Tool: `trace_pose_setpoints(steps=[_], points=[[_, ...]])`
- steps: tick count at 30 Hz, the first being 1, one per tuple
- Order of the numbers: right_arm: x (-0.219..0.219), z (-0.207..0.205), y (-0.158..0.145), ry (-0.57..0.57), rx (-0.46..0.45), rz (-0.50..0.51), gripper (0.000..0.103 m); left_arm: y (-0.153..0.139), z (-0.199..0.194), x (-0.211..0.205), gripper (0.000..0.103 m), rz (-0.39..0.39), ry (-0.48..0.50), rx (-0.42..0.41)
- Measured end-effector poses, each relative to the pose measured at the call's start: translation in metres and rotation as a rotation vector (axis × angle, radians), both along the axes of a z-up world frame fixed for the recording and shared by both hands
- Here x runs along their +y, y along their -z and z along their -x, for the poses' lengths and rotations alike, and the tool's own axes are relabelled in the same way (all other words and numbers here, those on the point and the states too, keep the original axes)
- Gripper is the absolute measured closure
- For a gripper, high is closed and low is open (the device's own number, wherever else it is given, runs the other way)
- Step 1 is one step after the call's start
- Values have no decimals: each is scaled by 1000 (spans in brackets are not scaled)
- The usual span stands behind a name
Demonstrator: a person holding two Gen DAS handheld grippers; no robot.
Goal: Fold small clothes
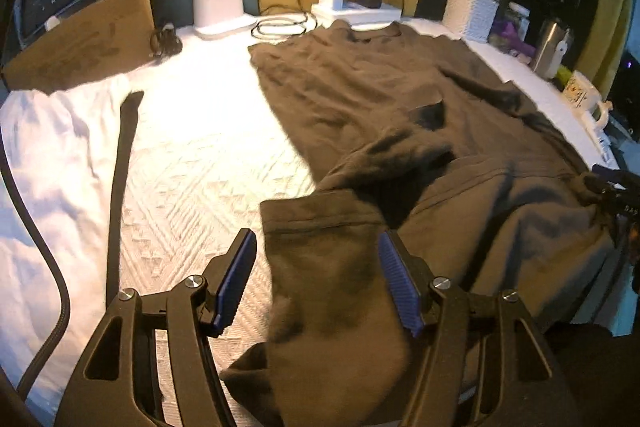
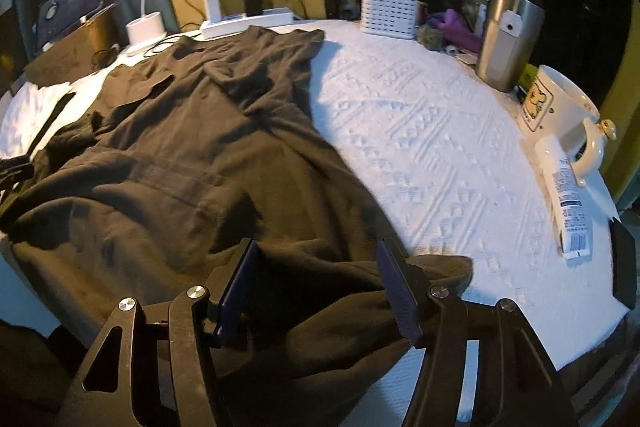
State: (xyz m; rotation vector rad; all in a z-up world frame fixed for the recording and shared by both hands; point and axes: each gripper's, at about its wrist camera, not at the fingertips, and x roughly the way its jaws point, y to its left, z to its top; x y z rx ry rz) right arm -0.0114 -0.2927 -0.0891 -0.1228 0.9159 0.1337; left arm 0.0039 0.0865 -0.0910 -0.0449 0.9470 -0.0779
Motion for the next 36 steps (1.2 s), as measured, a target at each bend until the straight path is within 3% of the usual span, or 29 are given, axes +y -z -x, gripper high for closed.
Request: trace_pose_setpoints(steps=[5,6,7,9,11,23,29,33,36], points=[[7,-2,11,-34,43,23,39,10,4,-5,40,38,49,-3],[9,-1,13,-39,37,36,39,9,6,-9,48,36,62,-16],[10,1,13,-44,31,40,40,8,8,-12,69,26,76,-27],[12,5,13,-69,28,46,58,3,13,-16,88,-23,81,-48],[14,8,10,-87,18,64,88,-4,17,-16,97,-32,79,-73],[13,24,-50,-81,-132,56,90,-61,47,-17,97,-33,76,-228],[22,38,-66,-129,-185,37,90,-52,56,-13,97,-34,80,-194],[23,35,-49,-126,-137,37,90,-33,60,-11,97,-37,61,-144],[20,37,-51,-112,-151,11,90,-43,66,-10,97,-26,47,-181]])
